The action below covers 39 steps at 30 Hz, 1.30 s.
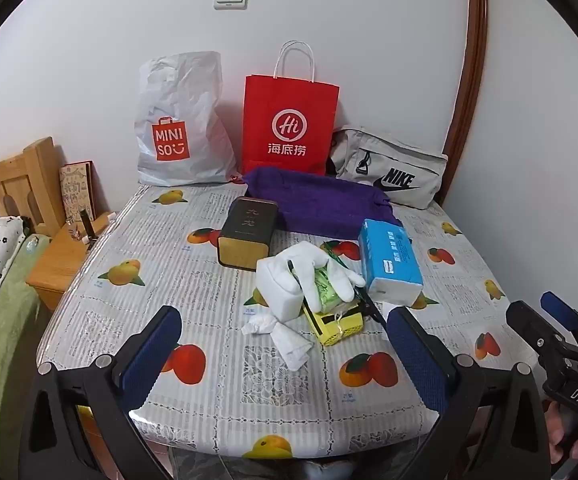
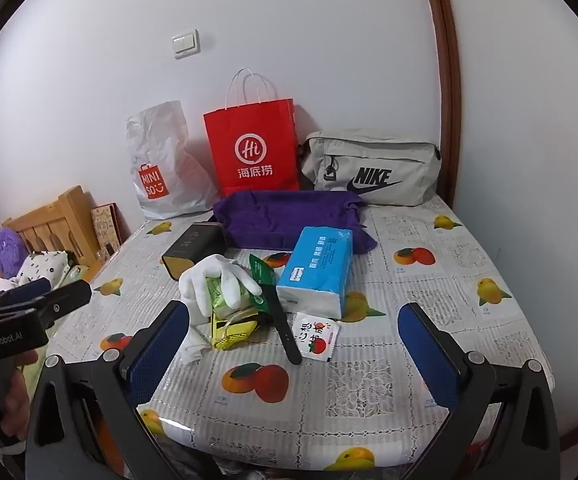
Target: Organize soft objects
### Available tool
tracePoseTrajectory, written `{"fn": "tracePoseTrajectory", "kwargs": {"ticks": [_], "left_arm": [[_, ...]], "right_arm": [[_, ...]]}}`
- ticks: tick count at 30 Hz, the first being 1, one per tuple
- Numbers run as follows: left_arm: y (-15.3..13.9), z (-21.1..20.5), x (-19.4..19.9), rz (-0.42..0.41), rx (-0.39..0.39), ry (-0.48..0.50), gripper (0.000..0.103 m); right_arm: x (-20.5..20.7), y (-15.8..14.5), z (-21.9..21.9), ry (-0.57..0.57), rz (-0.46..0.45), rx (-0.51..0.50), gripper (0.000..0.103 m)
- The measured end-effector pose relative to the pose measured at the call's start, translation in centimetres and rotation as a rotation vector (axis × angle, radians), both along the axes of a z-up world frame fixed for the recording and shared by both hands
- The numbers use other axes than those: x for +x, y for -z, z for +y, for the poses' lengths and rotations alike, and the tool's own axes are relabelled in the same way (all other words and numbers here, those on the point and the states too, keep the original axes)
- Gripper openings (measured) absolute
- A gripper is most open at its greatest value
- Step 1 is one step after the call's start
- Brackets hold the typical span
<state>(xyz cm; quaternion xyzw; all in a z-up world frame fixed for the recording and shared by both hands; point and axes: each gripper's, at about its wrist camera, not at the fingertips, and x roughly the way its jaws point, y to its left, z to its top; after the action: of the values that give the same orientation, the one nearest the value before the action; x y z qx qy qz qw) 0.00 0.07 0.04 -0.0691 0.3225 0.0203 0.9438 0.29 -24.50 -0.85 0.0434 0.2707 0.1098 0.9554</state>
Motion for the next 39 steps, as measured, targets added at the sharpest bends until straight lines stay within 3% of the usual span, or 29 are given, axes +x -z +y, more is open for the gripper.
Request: {"fn": "tracePoseTrajectory", "kwargs": {"ticks": [7,39], "left_arm": [[-0.4,0.5,-0.3,-0.007,0.013,-0.025,0.103],[-0.8,-0.6,-0.6,-0.019,0.05,-0.018,0.103]], "right_arm": [[-0.4,0.1,0.7,-0.002,-0.006,-0.038,0.103],[-0.4,-0.1,0.1,-0.01,0.017,-0.012,0.103]]}}
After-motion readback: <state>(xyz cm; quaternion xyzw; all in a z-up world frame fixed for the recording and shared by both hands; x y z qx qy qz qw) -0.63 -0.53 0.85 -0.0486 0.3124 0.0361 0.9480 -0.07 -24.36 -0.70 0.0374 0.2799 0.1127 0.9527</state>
